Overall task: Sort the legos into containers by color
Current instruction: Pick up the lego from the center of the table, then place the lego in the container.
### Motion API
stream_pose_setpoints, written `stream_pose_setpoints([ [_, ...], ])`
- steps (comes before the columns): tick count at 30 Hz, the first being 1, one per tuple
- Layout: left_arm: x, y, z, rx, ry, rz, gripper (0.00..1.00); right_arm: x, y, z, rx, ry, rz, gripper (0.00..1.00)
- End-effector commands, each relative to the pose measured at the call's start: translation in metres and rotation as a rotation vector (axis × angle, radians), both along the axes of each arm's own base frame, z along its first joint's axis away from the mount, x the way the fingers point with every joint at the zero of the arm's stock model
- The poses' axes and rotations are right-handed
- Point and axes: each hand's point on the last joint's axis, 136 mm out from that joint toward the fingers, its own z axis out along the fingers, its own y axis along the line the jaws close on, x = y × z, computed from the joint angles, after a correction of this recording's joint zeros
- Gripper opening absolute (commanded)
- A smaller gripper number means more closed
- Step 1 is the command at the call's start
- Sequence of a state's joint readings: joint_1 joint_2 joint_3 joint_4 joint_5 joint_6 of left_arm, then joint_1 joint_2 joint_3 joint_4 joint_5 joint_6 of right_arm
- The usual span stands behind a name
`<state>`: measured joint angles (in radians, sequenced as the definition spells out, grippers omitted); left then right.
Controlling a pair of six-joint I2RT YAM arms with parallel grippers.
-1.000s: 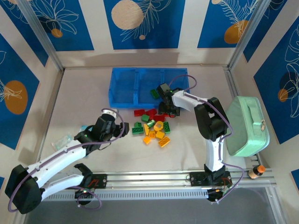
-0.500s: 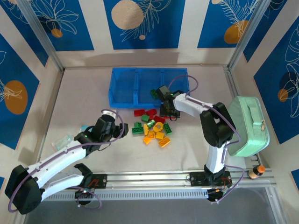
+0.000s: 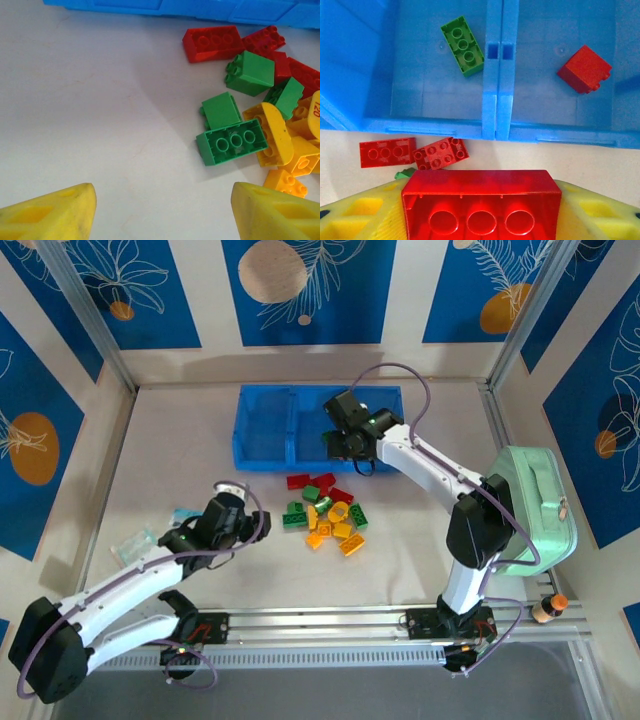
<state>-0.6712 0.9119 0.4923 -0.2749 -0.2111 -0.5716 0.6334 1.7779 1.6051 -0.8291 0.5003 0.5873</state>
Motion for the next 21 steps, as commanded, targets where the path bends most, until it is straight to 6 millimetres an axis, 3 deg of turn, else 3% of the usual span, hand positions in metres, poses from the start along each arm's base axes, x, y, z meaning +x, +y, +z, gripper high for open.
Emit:
stream_pose_setpoints([
  [1, -0.006, 0.010, -0.006, 0.010, 0.021, 0.026, 0.71, 0.000, 0.004, -0.001, -0.043, 0.020, 0.032, 0.57],
  [5, -0.011, 0.011, -0.010, 0.008, 0.033, 0.020, 0.71, 0.009, -0.001, 0.000, -0.049, 0.016, 0.014, 0.57],
  [13, -0.014, 0.008, -0.010, -0.012, 0.040, 0.002, 0.68, 0.048, -0.052, 0.005, -0.005, 0.007, -0.081, 0.57],
  [17, -0.014, 0.002, -0.011, -0.023, 0.054, -0.012, 0.68, 0.071, -0.077, -0.007, 0.016, 0.055, -0.130, 0.57],
  [21, -0.014, -0.002, -0.012, -0.029, 0.069, -0.021, 0.67, 0.090, -0.085, -0.016, 0.023, 0.072, -0.137, 0.58],
])
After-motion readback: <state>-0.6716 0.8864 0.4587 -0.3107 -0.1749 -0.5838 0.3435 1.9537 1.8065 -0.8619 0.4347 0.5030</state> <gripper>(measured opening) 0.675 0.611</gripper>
